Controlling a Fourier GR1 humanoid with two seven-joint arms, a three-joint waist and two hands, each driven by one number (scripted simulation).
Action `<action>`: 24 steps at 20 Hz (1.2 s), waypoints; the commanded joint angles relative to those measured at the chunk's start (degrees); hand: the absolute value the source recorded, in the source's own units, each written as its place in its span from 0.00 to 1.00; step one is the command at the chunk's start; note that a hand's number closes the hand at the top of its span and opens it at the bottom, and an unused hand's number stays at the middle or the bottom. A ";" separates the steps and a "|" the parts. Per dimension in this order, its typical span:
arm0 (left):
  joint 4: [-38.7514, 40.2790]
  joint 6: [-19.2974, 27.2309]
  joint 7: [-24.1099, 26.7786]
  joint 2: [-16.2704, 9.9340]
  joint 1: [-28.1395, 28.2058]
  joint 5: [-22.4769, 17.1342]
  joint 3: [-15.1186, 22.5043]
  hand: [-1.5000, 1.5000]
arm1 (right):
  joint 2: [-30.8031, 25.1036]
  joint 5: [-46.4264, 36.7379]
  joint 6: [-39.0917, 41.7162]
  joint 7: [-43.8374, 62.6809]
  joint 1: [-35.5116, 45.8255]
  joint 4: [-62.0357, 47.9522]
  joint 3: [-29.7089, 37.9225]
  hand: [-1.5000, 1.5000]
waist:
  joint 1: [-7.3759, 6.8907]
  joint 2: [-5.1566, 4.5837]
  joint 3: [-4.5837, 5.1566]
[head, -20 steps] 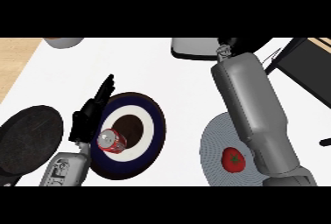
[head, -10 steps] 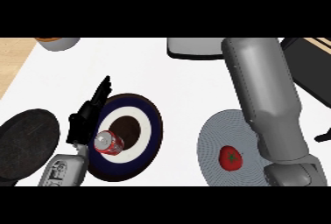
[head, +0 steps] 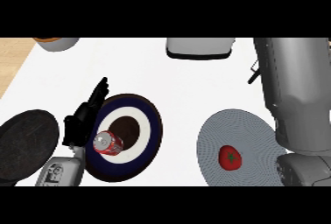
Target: Pick the lemon from the placemat and place it in the tiered shelf
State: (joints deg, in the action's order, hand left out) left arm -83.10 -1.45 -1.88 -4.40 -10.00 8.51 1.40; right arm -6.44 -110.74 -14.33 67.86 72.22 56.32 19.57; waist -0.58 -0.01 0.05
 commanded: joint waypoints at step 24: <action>-2.64 -0.91 -1.76 -0.31 -0.09 -0.57 -0.64 0.50 | -14.86 -3.39 -10.08 -3.89 -7.06 -12.04 7.75 1.00 | -0.57 -0.26 -0.07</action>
State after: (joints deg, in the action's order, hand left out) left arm -83.29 -1.79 -2.40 -4.19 -11.44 8.47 0.90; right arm -19.56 -114.17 -18.89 58.95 67.37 45.82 26.22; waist -1.09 -0.21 0.18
